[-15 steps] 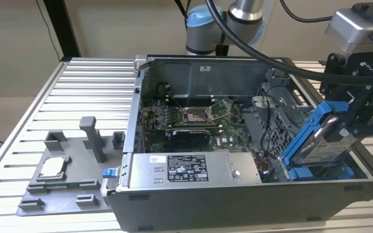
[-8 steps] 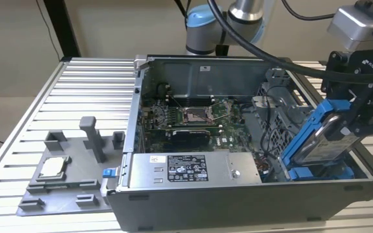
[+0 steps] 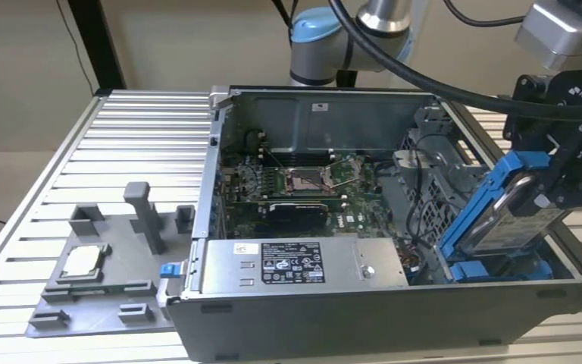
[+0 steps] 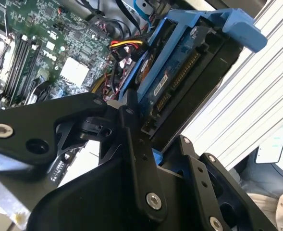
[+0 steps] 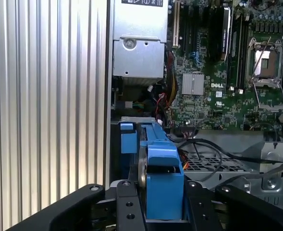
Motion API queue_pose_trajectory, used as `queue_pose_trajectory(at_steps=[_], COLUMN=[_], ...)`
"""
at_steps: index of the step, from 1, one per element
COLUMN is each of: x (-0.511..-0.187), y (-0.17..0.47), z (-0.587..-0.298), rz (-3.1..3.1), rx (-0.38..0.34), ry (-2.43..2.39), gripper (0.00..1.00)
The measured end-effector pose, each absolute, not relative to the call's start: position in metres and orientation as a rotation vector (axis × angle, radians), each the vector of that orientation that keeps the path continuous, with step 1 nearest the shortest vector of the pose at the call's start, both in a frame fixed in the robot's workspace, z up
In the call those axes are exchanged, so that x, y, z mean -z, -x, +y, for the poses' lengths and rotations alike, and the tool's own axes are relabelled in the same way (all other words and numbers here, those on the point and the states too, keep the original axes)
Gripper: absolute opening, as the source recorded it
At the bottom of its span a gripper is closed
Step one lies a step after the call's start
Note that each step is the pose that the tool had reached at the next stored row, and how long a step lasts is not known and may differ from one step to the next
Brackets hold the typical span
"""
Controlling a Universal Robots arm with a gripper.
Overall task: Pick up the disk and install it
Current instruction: 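Insert the disk into the insertion slot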
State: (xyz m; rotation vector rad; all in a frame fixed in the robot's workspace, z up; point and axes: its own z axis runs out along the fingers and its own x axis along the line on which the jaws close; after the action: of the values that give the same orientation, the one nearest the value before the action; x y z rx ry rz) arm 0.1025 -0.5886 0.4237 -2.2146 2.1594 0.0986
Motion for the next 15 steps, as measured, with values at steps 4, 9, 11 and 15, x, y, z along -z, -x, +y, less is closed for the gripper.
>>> queue_pose_trajectory(at_steps=[4,9,11,15], x=[-0.4238,-0.4232,-0.4219,-0.4174], y=[-0.1026,-0.1026,-0.1026,-0.1049], z=[-0.5902,-0.5908,-0.5909,-0.5909], rz=[2.160,2.161,2.162,2.166], rx=[-0.100,-0.101,-0.101,-0.099], ry=[2.215,2.215,2.215,2.214], gripper=[0.00,0.00,0.00,0.00])
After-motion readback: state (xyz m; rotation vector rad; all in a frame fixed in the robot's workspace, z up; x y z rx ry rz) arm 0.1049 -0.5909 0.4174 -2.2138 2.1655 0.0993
